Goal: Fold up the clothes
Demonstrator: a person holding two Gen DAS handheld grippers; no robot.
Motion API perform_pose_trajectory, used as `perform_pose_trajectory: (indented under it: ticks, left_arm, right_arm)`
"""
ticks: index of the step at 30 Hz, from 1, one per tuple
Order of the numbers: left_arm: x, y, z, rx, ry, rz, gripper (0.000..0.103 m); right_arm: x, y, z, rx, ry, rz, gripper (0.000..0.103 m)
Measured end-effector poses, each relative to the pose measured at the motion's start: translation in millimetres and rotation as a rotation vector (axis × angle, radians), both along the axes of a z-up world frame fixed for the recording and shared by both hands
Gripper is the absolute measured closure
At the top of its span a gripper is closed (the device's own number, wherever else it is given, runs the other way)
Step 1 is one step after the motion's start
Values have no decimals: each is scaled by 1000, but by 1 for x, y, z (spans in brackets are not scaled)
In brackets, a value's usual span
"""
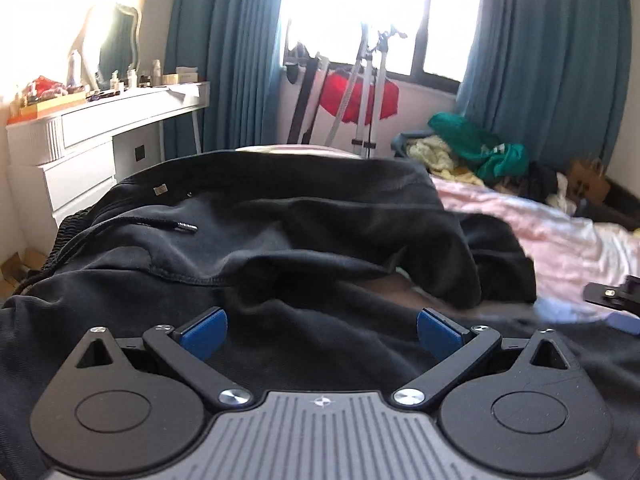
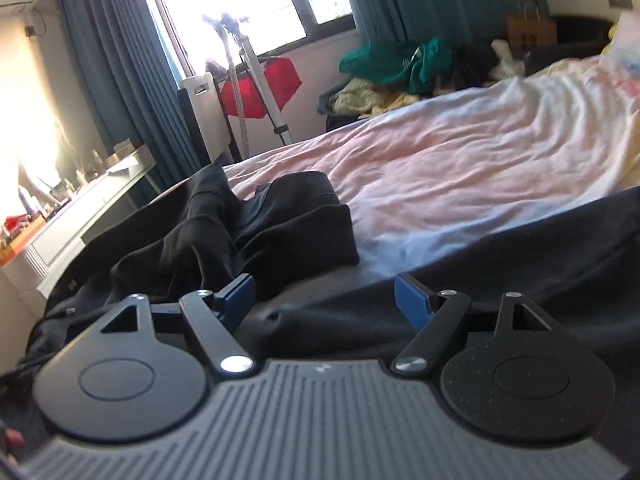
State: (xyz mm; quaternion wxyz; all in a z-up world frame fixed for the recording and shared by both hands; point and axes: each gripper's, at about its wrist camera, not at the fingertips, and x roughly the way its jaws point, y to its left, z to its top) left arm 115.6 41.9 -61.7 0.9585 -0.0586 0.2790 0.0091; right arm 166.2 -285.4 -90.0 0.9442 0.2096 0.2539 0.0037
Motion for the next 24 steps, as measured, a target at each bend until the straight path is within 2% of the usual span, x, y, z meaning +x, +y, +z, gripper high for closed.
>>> perform_pose_trajectory:
  ticks: [4,6,11,14,15,16,17,21,24]
  left_arm:
    - [5,10,-1,-55,0,-3,1]
    - [9,18,-6,-74,-4,15,0]
    - [19,35,-18,-122,-13,61,0]
    - [24,46,-25,-151,-18,89,0]
    - [26,49,-28,-160,-20,98,0]
    - [28,53,-30,-170,-22,107,1]
    - [30,57,-33,-180,-23,116,1]
    - [38,71,-43,-218,-31,153,1]
    - [33,82,-40,-252,-47,212,1]
  right_arm:
    - [59,-7,-16,130,54,-28,24]
    - [96,-5,-27,149,84,-51,24]
    - [167,12,-52,76,143,-63,26]
    - [189,27,-61,21,149,-87,39]
    - [190,34,-61,-7,135,-101,53]
    - [188,43,-57,-50,97,-101,61]
    - [183,55,-51,-95,45,-83,76]
    - [164,105,-27,-252,-153,14,83]
    - [149,150,-13,-286,-222,155,84]
